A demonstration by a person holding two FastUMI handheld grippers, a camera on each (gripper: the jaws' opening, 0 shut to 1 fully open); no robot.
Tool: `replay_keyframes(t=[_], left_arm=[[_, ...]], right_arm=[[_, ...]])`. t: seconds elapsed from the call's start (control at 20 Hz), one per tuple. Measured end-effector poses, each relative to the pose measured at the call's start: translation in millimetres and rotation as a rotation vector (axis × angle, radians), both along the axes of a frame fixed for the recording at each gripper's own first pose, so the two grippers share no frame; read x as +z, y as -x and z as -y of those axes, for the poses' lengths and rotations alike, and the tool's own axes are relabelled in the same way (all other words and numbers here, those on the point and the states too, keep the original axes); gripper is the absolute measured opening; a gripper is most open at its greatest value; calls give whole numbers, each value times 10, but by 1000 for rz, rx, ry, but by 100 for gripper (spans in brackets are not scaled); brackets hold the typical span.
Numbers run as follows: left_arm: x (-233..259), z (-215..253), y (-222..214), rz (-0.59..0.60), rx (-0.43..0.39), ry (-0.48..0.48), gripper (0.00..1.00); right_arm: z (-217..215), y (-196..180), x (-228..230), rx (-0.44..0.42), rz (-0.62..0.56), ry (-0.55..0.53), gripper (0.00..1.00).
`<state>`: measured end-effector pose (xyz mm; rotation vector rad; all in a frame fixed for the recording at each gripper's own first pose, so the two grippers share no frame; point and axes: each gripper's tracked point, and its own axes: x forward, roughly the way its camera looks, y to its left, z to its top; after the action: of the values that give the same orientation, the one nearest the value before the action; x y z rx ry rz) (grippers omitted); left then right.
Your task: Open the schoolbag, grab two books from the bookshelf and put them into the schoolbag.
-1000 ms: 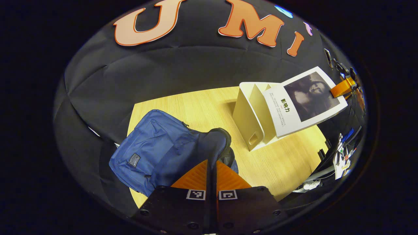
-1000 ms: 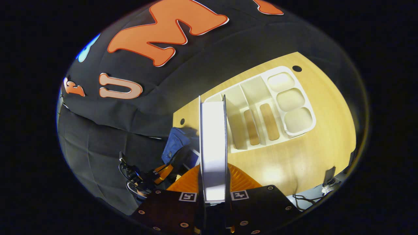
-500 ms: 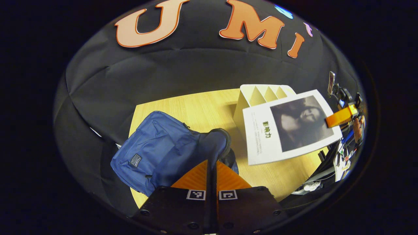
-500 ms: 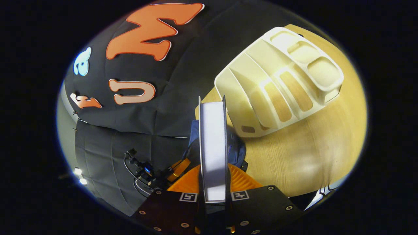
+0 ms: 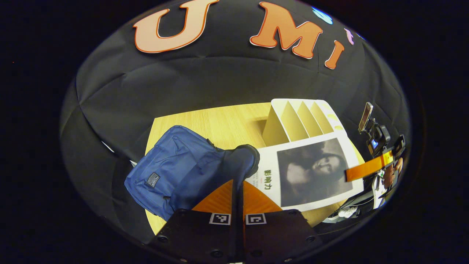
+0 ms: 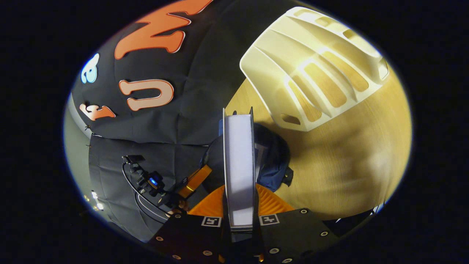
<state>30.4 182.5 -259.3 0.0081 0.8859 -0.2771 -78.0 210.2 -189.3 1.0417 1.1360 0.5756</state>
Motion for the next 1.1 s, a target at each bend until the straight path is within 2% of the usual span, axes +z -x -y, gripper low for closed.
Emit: replay_keyframes(t=[0.45, 0.9, 1.1], left_arm=[[-40, 64, 62, -8, -35, -3, 1], [-69, 148, 166, -18, -112, 7, 0], [-13, 168, 136, 4, -159, -27, 1]], right_arm=[[-585, -120, -411, -96, -33, 4, 23], [-1220, -244, -669, -104, -25, 5, 23], [-1452, -308, -698, -104, -12, 2, 23]])
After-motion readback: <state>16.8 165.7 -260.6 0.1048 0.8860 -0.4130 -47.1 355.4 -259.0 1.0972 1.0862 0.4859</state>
